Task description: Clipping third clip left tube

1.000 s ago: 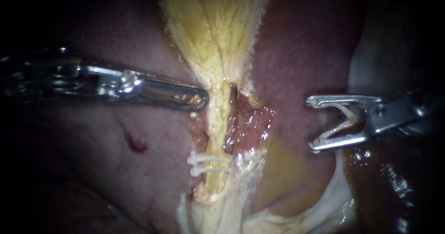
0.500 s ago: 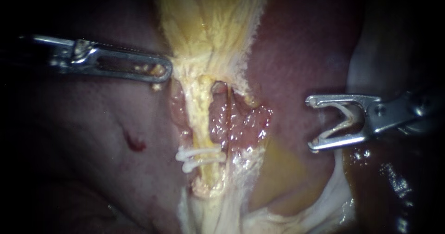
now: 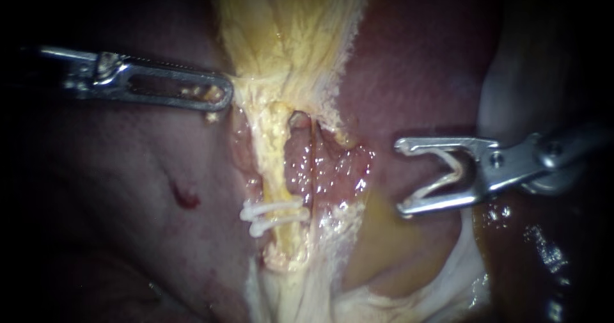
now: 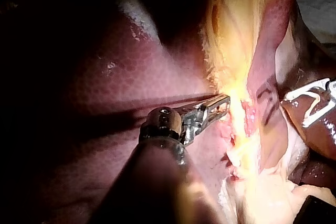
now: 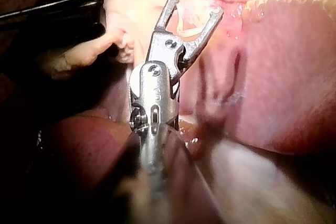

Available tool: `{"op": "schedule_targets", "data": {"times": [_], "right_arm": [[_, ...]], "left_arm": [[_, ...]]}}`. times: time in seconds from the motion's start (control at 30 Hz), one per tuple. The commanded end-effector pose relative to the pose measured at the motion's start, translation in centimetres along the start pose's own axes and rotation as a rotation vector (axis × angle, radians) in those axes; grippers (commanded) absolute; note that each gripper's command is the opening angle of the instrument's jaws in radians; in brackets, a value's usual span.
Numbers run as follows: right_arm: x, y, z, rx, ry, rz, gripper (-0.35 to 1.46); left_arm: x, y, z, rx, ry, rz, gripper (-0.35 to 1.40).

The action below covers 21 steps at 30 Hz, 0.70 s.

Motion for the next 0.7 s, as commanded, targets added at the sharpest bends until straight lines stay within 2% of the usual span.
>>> {"op": "schedule_targets", "data": {"times": [0.03, 0.23, 0.33, 0.5, 0.7], "right_arm": [[0.00, 0.00, 0.08, -0.002, 0.001, 0.004, 0.50], [-0.05, 0.05, 0.63, 0.002, 0.011, 0.031, 0.50], [-0.13, 0.09, 0.83, 0.007, 0.014, 0.050, 0.50], [-0.35, 0.18, 1.08, 0.020, 0.018, 0.080, 0.50], [-0.67, 0.34, 1.21, 0.034, 0.020, 0.115, 0.50]], "left_arm": [[0.00, 0.00, 0.01, -0.002, 0.000, 0.000, -0.35], [0.02, -0.01, 0.04, -0.005, -0.002, 0.001, -0.35], [0.02, -0.02, 0.04, -0.005, -0.003, 0.000, -0.35], [0.04, -0.03, 0.05, -0.009, -0.005, 0.000, -0.35], [0.04, -0.03, 0.06, -0.008, -0.004, 0.001, -0.35]]}}
